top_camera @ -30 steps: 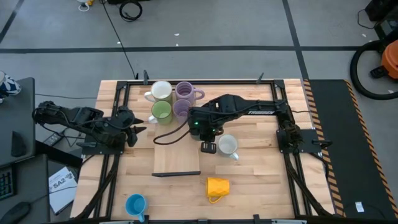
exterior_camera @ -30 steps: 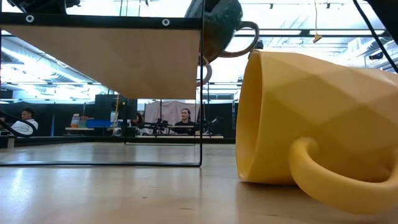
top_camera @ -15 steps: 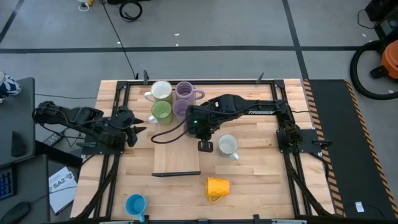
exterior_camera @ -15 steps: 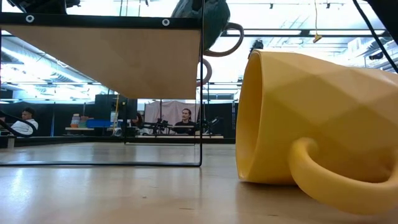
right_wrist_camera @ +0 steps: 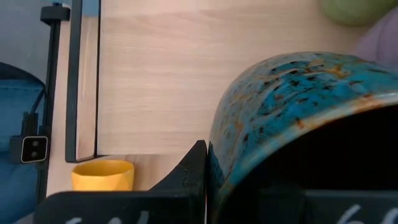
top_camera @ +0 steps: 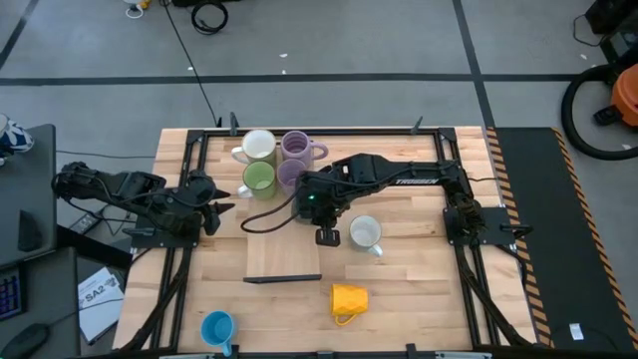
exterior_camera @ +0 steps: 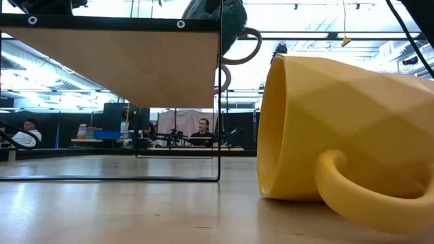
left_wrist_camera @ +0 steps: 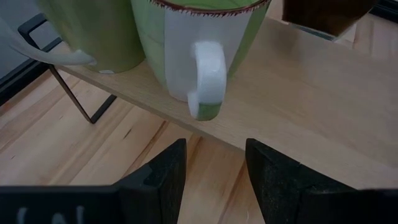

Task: Place coffee mugs
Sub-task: Put the blue patterned mug on the shelf

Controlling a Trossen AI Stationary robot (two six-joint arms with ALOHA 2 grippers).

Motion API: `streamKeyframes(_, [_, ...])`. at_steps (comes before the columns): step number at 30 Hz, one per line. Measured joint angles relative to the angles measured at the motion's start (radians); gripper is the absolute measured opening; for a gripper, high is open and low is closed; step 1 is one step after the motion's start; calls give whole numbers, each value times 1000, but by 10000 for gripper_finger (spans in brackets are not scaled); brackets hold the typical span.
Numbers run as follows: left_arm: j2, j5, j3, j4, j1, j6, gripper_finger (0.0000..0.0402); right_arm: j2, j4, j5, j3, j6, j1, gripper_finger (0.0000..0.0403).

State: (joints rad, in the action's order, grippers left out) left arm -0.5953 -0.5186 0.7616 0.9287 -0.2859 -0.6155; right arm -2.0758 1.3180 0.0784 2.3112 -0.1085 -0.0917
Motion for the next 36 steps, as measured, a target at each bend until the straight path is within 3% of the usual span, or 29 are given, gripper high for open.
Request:
streamKeyframes(23, [0, 0, 0, 0, 0, 0, 172, 4, -44, -3, -73, 0, 0, 44])
streamKeyframes(36, [0, 0, 0, 0, 0, 0, 172, 0, -52, -2, -75, 11, 0, 76])
